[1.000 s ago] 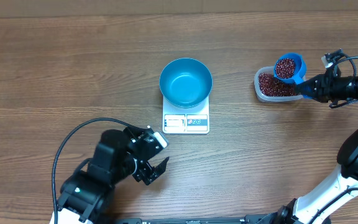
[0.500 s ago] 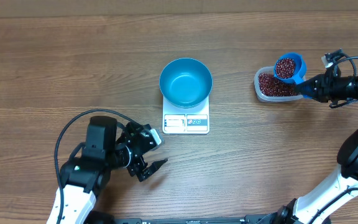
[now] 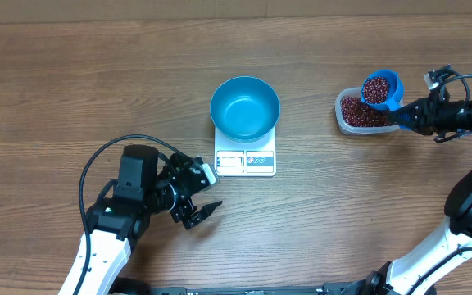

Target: Scoop item into bowl and weigh 150g on scale

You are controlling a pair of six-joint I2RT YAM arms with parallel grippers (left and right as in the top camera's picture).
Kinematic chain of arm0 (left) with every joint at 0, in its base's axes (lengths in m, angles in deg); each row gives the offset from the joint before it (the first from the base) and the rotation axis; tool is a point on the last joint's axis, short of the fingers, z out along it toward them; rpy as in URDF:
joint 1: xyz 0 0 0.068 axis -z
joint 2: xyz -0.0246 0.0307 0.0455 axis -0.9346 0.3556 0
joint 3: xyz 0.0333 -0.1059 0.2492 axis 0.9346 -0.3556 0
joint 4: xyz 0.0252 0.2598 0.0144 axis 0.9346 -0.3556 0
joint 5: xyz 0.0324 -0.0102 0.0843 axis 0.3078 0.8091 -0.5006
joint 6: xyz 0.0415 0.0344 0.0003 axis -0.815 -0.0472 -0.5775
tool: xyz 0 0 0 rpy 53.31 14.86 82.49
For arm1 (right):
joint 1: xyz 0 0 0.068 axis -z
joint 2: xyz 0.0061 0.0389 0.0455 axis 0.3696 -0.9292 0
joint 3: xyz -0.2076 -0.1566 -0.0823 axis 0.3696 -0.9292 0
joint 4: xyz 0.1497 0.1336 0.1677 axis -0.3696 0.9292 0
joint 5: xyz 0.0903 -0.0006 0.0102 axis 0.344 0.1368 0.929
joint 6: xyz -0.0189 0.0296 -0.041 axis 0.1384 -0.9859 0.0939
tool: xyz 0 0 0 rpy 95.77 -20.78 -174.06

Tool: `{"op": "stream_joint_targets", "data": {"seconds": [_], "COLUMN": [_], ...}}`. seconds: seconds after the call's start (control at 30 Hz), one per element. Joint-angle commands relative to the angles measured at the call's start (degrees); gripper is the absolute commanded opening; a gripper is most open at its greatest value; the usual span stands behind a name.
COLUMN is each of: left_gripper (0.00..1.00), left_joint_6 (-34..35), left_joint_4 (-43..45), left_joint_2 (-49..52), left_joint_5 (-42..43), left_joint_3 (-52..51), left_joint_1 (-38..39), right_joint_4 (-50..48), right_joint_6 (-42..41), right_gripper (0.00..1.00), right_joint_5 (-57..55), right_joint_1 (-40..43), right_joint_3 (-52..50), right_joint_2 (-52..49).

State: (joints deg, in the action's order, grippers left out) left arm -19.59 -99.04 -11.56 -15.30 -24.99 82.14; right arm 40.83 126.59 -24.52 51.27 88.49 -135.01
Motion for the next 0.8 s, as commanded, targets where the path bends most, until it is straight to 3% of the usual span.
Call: {"op": "stream_joint_targets", "data": {"seconds": [0.0,0.77], "left_gripper": [1.00,1.00], "left_joint_6": [3.54,3.52], "left_joint_4": [0.59,0.79], "left_joint_2": [0.39,0.39], "left_joint_5": [-3.45,-3.06], "left_joint_3": [-0.28,-0.28], "left_joint_1": [-0.33,-0.31], "right_joint_4": [-0.13,-0.15], "right_joint_6": [0.76,0.76], "right_gripper": [0.04,0.04], "right_joint_5": [1.75,1.75], "right_joint_1": [0.07,0.07], "right_joint_3": [0.00,0.00], "right_joint_2": [1.01,1.01]}}
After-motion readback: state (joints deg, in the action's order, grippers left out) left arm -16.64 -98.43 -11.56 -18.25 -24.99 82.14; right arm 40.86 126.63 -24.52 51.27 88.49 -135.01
